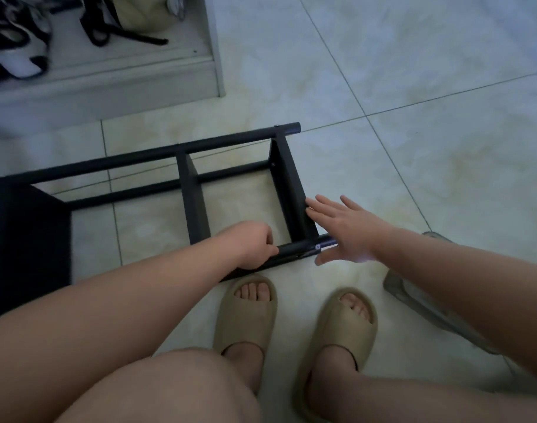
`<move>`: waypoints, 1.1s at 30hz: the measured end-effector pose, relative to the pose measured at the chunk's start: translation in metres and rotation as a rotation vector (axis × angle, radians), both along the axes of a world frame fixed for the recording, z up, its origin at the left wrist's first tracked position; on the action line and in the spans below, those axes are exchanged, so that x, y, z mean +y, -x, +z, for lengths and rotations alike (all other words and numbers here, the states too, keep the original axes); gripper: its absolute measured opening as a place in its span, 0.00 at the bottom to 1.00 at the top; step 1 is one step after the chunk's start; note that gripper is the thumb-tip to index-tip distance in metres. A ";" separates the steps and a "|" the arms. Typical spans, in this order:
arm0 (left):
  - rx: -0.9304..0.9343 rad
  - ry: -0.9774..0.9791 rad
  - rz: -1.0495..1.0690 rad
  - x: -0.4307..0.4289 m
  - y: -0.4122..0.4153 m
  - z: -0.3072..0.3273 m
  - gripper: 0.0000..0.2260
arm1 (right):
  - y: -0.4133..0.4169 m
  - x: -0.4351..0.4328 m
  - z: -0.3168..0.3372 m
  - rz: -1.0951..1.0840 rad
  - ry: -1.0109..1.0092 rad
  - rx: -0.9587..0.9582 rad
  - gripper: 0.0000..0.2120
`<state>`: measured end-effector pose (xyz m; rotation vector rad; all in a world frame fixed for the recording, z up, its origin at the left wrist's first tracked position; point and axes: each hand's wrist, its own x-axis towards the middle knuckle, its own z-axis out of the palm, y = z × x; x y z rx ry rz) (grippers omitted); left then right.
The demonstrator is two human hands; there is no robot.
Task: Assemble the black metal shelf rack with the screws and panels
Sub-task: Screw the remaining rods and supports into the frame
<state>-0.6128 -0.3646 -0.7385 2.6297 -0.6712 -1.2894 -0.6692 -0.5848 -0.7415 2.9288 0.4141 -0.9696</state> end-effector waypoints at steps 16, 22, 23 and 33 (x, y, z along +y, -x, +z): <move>-0.092 -0.012 -0.416 -0.127 0.067 0.122 0.25 | 0.157 -0.116 0.103 -0.573 0.009 -0.042 0.36; 0.022 -0.027 -0.511 -0.193 0.094 0.074 0.28 | 0.189 -0.162 0.040 -0.717 0.003 0.106 0.31; 0.043 -0.029 -0.510 -0.202 0.095 0.060 0.29 | 0.190 -0.168 0.025 -0.732 -0.011 0.119 0.30; 0.385 0.160 0.011 -0.232 0.095 -0.069 0.19 | 0.185 -0.190 -0.098 -0.764 -0.133 0.239 0.22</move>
